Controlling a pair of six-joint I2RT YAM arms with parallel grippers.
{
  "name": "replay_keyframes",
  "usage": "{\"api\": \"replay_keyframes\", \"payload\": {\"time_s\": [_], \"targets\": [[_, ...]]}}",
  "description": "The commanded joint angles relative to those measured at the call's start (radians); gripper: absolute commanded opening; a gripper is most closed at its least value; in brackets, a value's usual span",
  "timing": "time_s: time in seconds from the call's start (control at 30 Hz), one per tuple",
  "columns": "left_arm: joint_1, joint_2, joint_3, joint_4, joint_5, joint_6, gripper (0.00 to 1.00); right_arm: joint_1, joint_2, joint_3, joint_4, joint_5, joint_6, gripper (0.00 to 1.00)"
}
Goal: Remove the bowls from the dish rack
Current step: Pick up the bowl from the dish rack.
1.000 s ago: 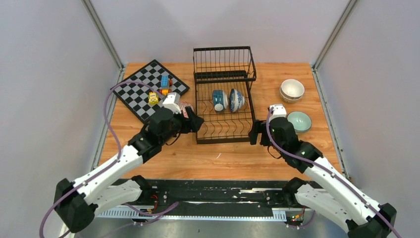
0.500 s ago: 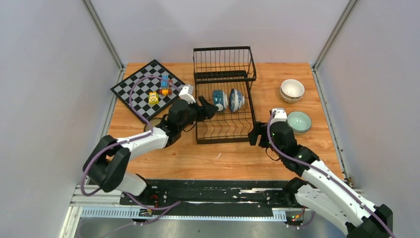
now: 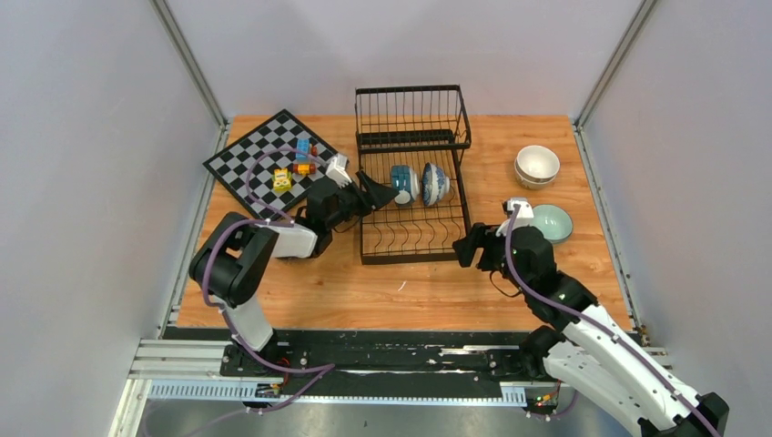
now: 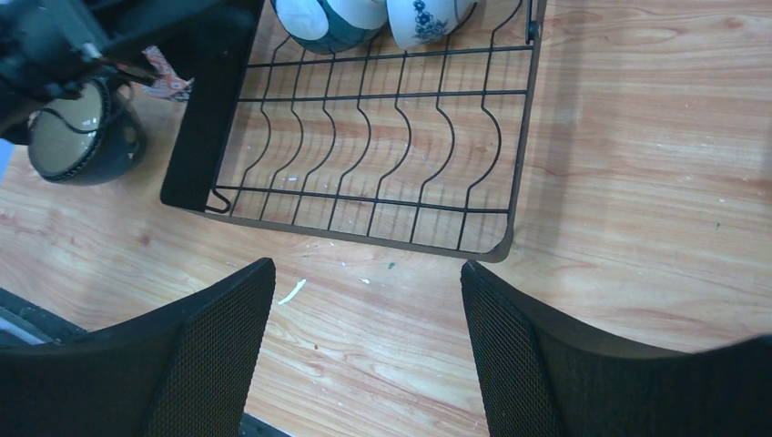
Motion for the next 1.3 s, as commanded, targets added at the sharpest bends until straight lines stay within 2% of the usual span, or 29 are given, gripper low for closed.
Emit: {"api": "replay_keyframes", "payload": {"time_s": [0.0,0.47,0.7,1.27], "targets": [[0.017,0.072,0.045,0.103,0.063,-0.046,0.67,-0.014,-0.042,0.014,-0.003,-0.036,0.002,0.78],[0.023,0.223,0.125,0.193,0.122,-0.102,0.62,-0.014,-0.102,0.009,-0.043,-0.069,0.001,0.79],[0.023,0.268,0.151,0.255,0.150,-0.132,0.49,-0.013,-0.092,0.015,-0.042,-0.070,-0.017,0.80],[0.003,0.341,0.209,0.334,0.193,-0.181,0.30,-0.017,-0.083,0.001,-0.031,-0.062,-0.045,0.80]]}}
